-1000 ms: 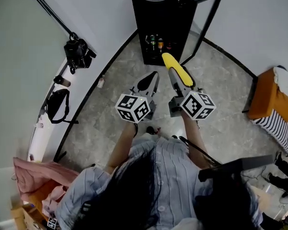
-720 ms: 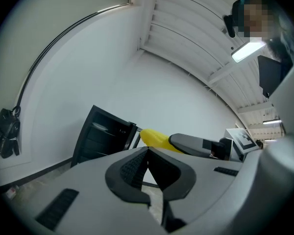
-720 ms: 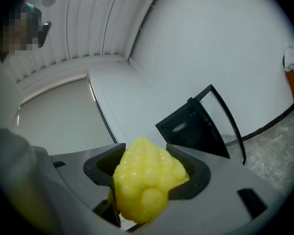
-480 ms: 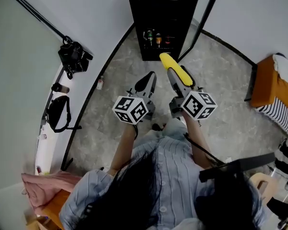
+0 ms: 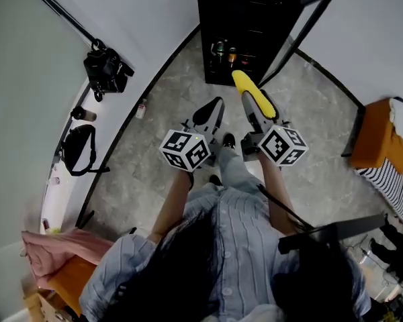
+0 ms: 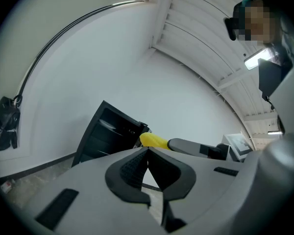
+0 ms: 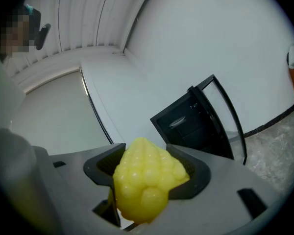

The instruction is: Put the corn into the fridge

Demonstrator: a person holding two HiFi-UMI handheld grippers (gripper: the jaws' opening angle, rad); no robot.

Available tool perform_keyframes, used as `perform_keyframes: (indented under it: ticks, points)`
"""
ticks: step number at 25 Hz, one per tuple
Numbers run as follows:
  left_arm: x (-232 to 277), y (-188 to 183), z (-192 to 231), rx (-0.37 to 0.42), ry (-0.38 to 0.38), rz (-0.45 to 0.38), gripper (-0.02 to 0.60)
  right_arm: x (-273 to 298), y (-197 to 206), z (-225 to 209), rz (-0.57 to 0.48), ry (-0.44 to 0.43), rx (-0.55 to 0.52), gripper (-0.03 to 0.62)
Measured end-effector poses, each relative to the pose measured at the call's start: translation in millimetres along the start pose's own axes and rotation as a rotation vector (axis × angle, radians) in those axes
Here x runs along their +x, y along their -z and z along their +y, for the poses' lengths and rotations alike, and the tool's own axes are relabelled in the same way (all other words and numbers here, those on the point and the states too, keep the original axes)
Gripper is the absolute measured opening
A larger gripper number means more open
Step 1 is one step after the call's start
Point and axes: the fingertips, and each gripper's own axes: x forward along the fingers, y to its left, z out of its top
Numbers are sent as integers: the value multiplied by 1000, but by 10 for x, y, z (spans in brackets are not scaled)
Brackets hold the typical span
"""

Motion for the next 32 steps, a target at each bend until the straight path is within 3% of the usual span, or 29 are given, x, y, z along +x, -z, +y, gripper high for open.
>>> perform_keyframes:
  ticks: [8,17,23,32]
  points:
    - [772,-412,384,-17,-1,-19,6,930,-388,-285,23,-31,-8,267]
    - [1598,-508,915,-43,-54,-6,6,1667,-634,-846,71,-37,-1,267]
    - [1920,-566,1109,-51,-68,-6,6,1972,-749,-1073,86,-28,-5,267]
    - [2355,-642,1220,-52,-20,27,6,2203,-939,-1281,54,13,5,267]
